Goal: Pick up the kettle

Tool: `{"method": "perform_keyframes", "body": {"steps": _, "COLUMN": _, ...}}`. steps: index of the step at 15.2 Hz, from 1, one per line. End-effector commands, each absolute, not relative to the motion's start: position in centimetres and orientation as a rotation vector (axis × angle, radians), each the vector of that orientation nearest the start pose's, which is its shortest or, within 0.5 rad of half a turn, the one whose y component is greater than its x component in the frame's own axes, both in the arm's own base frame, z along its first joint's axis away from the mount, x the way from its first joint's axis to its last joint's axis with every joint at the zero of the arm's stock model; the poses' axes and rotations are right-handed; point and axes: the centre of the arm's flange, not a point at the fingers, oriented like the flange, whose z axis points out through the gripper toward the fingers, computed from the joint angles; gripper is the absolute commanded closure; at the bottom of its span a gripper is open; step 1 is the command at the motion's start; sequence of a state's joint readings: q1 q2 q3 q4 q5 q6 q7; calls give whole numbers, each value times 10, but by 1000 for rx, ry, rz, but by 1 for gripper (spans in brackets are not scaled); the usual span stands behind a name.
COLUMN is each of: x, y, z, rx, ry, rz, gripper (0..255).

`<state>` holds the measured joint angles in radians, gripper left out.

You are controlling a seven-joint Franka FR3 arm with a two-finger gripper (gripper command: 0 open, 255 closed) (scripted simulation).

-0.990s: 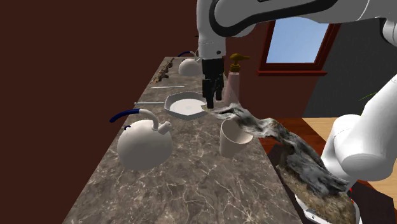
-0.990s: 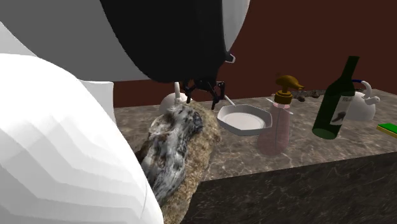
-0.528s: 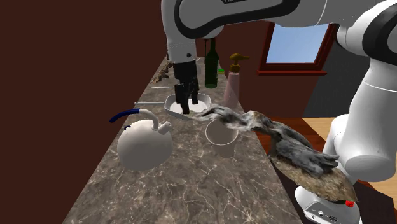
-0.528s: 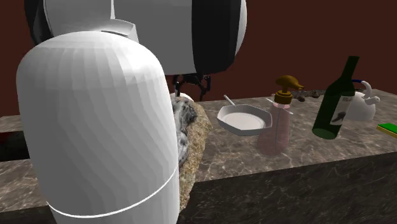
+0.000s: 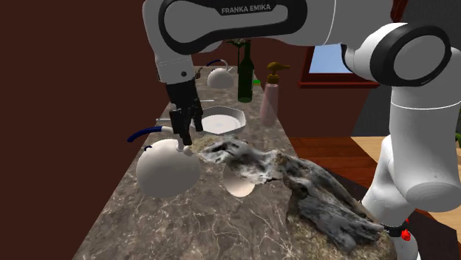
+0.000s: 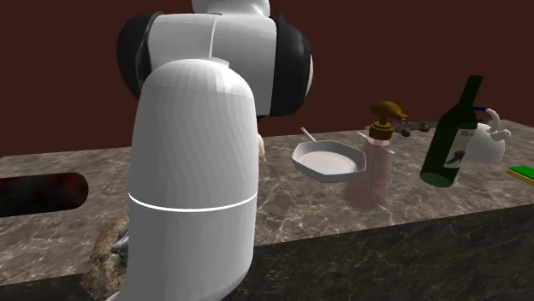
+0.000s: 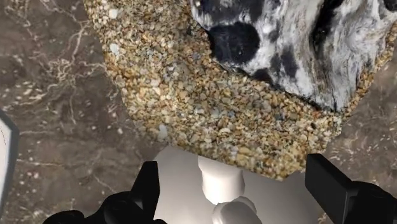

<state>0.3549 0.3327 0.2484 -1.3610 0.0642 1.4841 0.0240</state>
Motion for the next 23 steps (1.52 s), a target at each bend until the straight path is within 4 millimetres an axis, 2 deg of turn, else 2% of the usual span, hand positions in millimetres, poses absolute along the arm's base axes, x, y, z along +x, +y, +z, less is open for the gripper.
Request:
{"method": "perform_keyframes", "body": {"steps": 1, "x": 533, "y": 349, "z": 513, "rx": -2919, "ry": -866, "rz": 362, "gripper": 0}}
{"method": "perform_keyframes", "body": {"steps": 5, "x": 533, "y": 349, "z": 492, "rx": -2919, "ry": -866, "rz": 362, "gripper": 0}}
{"method": "perform_keyframes", "body": {"steps": 8, "x": 533, "y": 349, "z": 489, "rx": -2919, "ry": -866, "rz": 362, "gripper": 0}}
{"method": "perform_keyframes", "body": {"steps": 9, "x": 533, "y": 349, "z": 489, "rx": -2919, "ry": -866, "rz": 362, "gripper": 255}}
{"method": "perform_keyframes", "body": {"steps": 18, "x": 533, "y": 349, "z": 489, "rx": -2919, "ry": -866, "rz": 362, "gripper": 255}}
{"method": "perform_keyframes", "body": {"steps": 23, "x": 533, "y": 349, "z": 516, "rx": -2919, "ry": -866, "rz": 362, "gripper": 255}}
